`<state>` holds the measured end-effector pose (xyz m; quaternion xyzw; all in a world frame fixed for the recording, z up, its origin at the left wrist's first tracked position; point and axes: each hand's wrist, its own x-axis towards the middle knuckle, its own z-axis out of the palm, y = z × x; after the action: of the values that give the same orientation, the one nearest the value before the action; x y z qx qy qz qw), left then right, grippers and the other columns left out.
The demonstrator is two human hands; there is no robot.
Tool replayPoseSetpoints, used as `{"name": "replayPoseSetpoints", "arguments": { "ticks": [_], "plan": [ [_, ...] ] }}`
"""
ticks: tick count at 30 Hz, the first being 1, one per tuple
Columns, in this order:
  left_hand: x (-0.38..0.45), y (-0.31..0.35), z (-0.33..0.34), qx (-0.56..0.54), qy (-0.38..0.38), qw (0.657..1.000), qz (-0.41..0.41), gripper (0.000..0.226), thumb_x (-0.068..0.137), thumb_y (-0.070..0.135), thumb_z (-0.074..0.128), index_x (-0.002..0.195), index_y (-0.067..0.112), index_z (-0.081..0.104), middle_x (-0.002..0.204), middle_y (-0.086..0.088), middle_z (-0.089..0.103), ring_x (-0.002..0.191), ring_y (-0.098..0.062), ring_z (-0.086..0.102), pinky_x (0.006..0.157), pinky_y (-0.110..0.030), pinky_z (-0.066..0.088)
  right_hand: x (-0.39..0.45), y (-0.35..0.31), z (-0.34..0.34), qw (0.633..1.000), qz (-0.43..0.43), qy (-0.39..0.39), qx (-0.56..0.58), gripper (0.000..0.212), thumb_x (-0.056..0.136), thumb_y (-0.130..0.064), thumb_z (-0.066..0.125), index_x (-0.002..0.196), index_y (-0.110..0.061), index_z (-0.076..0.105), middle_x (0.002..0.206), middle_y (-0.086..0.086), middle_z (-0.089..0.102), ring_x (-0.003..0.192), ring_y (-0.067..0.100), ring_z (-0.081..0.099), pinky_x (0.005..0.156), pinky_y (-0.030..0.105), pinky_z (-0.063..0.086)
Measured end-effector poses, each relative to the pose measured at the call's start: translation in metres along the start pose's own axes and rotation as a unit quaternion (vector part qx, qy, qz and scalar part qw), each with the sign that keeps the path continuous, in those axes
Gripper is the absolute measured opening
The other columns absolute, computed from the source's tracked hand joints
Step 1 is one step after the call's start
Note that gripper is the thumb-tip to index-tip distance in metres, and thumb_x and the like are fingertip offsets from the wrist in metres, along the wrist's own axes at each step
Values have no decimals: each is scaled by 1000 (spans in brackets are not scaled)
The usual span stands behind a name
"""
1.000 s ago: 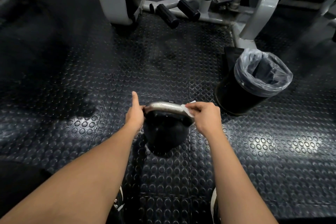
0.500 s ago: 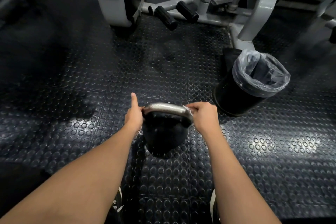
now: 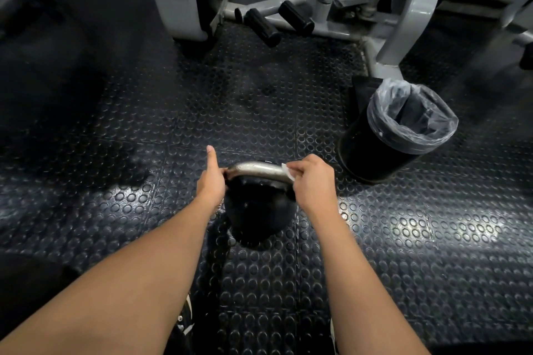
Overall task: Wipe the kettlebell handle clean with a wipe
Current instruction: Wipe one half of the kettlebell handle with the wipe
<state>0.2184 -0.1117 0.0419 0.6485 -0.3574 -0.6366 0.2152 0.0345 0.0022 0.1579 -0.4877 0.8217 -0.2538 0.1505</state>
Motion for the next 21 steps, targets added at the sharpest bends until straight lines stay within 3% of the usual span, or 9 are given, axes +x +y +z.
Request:
{"name": "replayPoseSetpoints", "arguments": {
  "ticks": [2, 4, 7, 11, 17, 21],
  "plan": [
    [0, 0, 1, -2, 8, 1000, -1, 130, 39, 122, 13, 91, 29, 87, 107, -8, 82, 111, -31, 74, 117, -52, 44, -6, 0, 3, 1000, -6, 9, -4, 23, 93, -5, 60, 109, -12, 75, 94, -2, 59, 92, 15, 56, 83, 23, 48],
    [-2, 1, 0, 3, 7, 1000, -2, 132, 39, 122, 12, 94, 28, 87, 106, -9, 83, 110, -31, 74, 116, -52, 44, -14, 7, 3, 999, 17, 34, 6, 20, 93, -10, 62, 107, -12, 76, 90, -2, 59, 85, 13, 56, 73, 11, 41],
    [-6, 3, 1, 9, -4, 1000, 5, 132, 40, 121, 11, 89, 26, 87, 108, -14, 82, 111, -34, 74, 116, -53, 45, -14, 15, 1, 996, 64, 58, 27, 18, 93, -14, 64, 106, -12, 77, 89, -3, 60, 81, 10, 55, 65, 4, 34],
    [-11, 4, 1, 7, -10, 1000, 14, 139, 40, 121, 12, 92, 15, 85, 112, -19, 80, 113, -36, 74, 116, -52, 45, -12, 1, 5, 997, 39, 57, 39, 16, 94, -13, 63, 103, -10, 76, 91, -5, 59, 81, 8, 54, 68, 5, 33],
    [-14, 6, 2, 0, 1, 1000, 12, 129, 36, 121, 14, 82, 26, 87, 106, -12, 82, 110, -31, 75, 117, -51, 45, -20, 12, 3, 991, 86, 84, 56, 17, 95, -11, 61, 104, -8, 75, 97, -2, 63, 78, 2, 48, 70, -6, 30],
    [-11, 3, 0, -4, 0, 1000, 6, 131, 38, 122, 16, 92, 26, 87, 108, -9, 82, 113, -30, 74, 119, -51, 43, -16, 1, 8, 992, 60, 95, 62, 15, 95, -13, 60, 100, -10, 74, 97, -6, 59, 83, 4, 50, 75, 2, 37]
  ]
}}
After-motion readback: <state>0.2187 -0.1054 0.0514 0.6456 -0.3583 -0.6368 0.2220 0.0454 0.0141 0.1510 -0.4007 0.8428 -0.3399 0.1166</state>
